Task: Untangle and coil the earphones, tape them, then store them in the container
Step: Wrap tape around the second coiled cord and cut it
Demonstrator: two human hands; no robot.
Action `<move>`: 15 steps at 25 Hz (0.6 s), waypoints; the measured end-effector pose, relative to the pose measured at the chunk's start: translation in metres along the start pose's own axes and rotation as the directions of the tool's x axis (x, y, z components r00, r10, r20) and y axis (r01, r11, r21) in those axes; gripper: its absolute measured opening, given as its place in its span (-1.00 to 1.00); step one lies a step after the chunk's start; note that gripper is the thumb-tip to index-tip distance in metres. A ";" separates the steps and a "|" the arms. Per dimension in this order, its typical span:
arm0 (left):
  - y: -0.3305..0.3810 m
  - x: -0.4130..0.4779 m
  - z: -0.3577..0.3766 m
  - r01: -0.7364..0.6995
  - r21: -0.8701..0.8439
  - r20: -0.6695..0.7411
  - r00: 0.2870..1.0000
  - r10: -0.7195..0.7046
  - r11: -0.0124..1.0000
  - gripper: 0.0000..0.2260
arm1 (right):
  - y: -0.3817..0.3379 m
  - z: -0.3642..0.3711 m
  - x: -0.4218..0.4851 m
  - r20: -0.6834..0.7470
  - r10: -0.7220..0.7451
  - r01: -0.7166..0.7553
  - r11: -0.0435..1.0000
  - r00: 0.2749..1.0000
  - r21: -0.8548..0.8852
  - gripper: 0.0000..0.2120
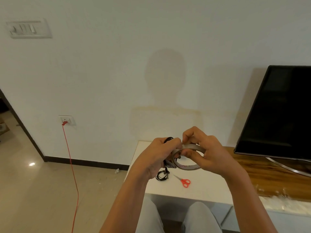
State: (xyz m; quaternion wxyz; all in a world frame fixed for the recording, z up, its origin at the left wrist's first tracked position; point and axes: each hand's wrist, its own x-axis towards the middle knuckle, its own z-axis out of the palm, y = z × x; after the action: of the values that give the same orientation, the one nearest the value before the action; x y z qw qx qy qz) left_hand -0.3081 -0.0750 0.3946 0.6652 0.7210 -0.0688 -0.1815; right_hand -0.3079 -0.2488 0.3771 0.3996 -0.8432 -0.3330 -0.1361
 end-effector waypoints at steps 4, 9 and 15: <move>-0.001 0.000 -0.001 -0.002 -0.004 0.011 1.000 0.002 1.000 -0.69 | 0.001 0.002 -0.001 0.001 -0.009 0.009 1.000 1.000 -0.020 -0.77; -0.002 0.001 -0.003 -0.004 -0.004 0.026 1.000 0.004 1.000 -0.70 | 0.000 0.004 -0.002 0.010 -0.020 0.020 1.000 1.000 0.009 -0.80; -0.003 -0.001 -0.005 -0.011 -0.018 0.056 0.998 0.012 1.000 -0.64 | 0.001 0.002 -0.003 0.005 -0.027 0.027 1.000 1.000 -0.005 -0.81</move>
State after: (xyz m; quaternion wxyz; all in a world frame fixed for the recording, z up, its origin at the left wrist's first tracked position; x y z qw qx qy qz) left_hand -0.3082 -0.0698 0.3919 0.6705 0.7092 -0.0898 -0.1985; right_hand -0.3093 -0.2487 0.3739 0.3949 -0.8399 -0.3449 -0.1402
